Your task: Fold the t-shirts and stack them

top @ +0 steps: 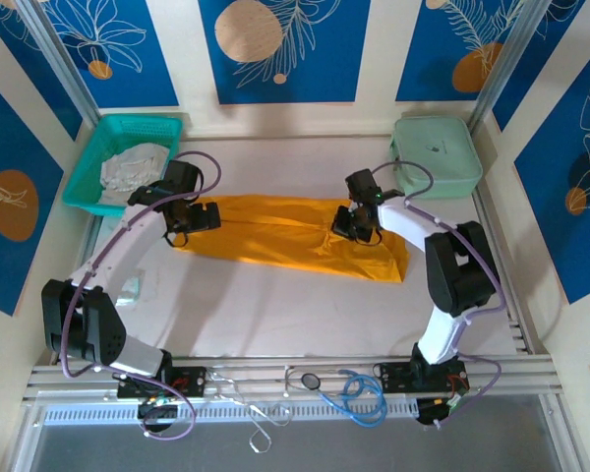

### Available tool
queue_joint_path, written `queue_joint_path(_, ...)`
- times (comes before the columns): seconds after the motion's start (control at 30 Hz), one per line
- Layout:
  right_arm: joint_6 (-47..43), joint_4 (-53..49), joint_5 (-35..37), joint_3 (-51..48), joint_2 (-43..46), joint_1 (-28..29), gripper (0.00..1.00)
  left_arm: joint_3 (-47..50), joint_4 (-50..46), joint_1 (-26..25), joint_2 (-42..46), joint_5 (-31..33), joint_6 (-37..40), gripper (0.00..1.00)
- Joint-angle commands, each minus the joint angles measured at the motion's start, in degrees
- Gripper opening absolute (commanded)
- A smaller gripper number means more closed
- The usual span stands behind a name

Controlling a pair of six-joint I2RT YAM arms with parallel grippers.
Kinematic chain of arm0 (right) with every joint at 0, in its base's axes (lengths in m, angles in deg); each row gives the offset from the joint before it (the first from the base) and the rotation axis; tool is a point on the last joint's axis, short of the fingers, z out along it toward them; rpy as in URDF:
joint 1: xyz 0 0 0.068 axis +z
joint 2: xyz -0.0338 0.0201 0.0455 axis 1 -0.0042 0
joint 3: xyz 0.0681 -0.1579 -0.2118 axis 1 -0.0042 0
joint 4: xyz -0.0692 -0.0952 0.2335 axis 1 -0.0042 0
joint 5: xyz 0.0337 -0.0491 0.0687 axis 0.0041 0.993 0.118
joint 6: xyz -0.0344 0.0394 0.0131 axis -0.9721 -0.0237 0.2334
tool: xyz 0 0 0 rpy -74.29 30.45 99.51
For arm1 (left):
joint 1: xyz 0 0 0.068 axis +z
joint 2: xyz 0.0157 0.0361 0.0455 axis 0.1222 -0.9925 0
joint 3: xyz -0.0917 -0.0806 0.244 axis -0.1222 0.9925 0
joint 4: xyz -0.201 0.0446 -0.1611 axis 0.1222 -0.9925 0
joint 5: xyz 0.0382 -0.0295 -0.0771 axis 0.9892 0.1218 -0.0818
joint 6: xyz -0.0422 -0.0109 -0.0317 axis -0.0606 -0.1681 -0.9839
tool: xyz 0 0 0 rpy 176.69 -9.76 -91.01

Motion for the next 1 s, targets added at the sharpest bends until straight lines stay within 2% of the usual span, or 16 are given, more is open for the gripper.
queue_joint_path(0.0, -1.1, -0.4, 0.0, 4.2, -4.7, 0.3, 0.11, -0.6, -0.5, -0.9, -0.7, 0.8, 0.6, 0.99)
queue_joint_path(0.07, -0.5, 0.0, -0.3, 6.3, -7.3, 0.4, 0.23, -0.5, -0.3, -1.2, -1.1, 0.6, 0.7, 0.99)
queue_joint_path(0.17, 0.4, 1.1, -0.7, 8.3, -9.1, 0.8, 0.29, -0.7, -0.2, -1.7, -1.6, 0.7, 1.1, 0.99)
queue_joint_path(0.37, -0.4, 0.8, 0.0, 9.1, -6.0, 1.3, 0.31, -1.8, 0.8, -2.3, -3.9, 0.5, 2.1, 0.99)
queue_joint_path(0.53, -1.2, 0.2, 1.9, 4.4, 2.1, 1.1, 0.31, -8.8, 1.5, -2.5, -13.2, 1.6, 4.9, 0.99)
queue_joint_path(0.77, -1.5, -3.0, 3.9, -7.8, 15.7, -0.3, 0.28, -30.3, -3.2, -2.5, -36.3, 2.5, 9.6, 0.58)
queue_joint_path(0.9, -0.7, -4.0, 3.7, -15.5, 21.6, -3.0, 0.17, -37.4, -4.7, -2.5, -44.5, 1.3, 10.1, 0.44)
queue_joint_path(0.97, -0.7, -3.9, 3.6, -18.2, 22.8, -5.0, 0.12, -38.8, -5.4, -2.6, -46.8, 1.3, 10.1, 0.42)
